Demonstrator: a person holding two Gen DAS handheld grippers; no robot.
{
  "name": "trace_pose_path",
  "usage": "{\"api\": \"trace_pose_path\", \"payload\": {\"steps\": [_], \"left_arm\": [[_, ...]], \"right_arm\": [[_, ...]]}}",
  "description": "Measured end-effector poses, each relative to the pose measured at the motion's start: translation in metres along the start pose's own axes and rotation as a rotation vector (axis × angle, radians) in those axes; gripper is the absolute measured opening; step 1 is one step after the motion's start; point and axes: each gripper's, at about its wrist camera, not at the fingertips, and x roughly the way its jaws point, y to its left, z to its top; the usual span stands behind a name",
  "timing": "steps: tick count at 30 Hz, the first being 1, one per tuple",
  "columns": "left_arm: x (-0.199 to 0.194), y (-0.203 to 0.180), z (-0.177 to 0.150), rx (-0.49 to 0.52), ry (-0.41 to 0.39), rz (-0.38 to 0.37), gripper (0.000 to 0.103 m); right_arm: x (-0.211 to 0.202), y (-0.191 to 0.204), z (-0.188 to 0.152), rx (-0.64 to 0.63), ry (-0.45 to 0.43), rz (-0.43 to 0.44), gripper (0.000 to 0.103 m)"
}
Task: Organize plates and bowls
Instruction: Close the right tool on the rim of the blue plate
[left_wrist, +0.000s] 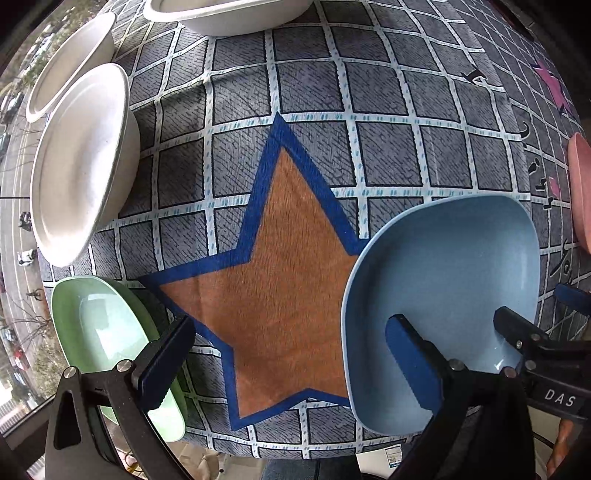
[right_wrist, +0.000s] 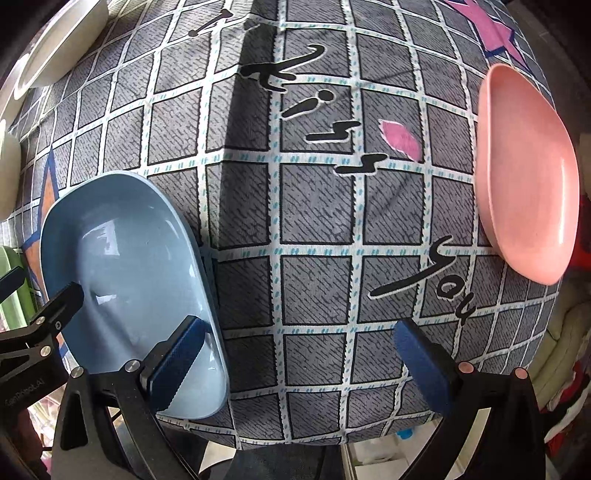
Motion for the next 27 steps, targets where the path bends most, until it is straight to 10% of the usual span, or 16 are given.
{"api": "trace_pose_path", "payload": {"steps": [21,27], "left_arm": [[0.026,0.013,0.006,-0.127,0.067,-0.112,0.098],[0.017,-0.020,0.005,0.056,0.014,-0.079,0.065]], "right_arm": [[0.008,0.015,0.040,-0.034,-0.012,0.052,0.102],[-0.008,0.032,0.032,-0.095,-0.036,0.067,0.058]]}}
